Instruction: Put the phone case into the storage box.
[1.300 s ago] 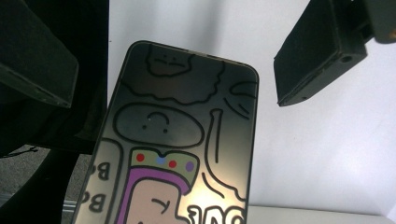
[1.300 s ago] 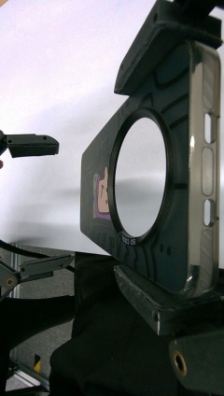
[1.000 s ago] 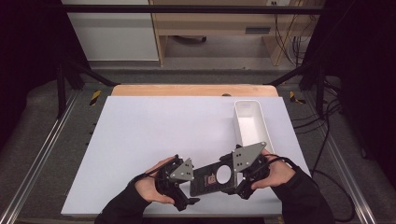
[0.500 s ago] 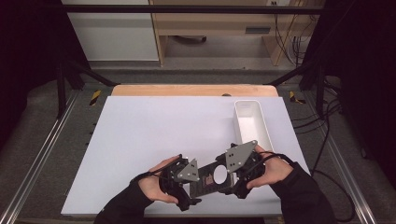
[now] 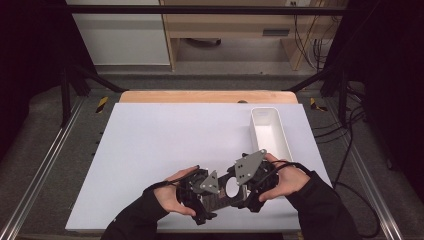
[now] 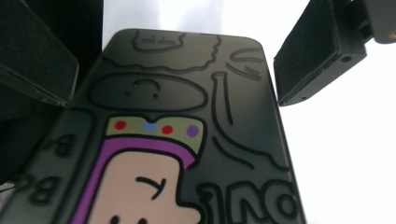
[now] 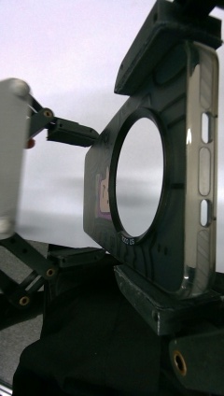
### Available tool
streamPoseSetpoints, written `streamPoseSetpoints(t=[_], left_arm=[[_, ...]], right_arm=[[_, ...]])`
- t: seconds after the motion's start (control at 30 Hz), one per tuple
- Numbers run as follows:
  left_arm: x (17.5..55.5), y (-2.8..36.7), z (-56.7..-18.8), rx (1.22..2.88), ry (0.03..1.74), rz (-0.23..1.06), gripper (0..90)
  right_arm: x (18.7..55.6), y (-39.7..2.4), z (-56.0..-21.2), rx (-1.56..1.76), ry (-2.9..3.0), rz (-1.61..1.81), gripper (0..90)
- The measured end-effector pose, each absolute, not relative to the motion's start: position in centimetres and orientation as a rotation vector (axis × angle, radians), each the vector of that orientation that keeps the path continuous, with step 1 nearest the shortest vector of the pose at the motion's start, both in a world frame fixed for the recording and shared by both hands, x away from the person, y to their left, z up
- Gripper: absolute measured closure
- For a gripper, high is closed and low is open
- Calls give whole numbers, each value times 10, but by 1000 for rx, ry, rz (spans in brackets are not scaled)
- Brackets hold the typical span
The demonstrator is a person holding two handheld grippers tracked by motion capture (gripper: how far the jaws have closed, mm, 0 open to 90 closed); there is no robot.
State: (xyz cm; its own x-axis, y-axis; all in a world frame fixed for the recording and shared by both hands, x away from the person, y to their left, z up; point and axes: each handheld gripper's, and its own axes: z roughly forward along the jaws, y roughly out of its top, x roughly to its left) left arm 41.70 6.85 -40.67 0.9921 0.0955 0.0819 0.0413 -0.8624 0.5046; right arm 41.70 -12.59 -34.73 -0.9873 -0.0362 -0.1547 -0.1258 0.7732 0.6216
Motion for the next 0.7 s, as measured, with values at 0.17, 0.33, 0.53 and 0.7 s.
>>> streamPoseSetpoints(t=[0.17,0.33,0.53,0.7], left_arm=[[418,65,-408,2632,92,135,12],[419,62,-410,2660,90,131,26],[419,59,-412,2683,87,138,50],[420,57,-412,2693,75,128,68]], right_arm=[[418,-123,-347,-134,2836,990,122],[418,-122,-347,-136,2845,986,122],[418,-121,-346,-141,2845,976,122],[417,-119,-346,-148,2846,978,122]])
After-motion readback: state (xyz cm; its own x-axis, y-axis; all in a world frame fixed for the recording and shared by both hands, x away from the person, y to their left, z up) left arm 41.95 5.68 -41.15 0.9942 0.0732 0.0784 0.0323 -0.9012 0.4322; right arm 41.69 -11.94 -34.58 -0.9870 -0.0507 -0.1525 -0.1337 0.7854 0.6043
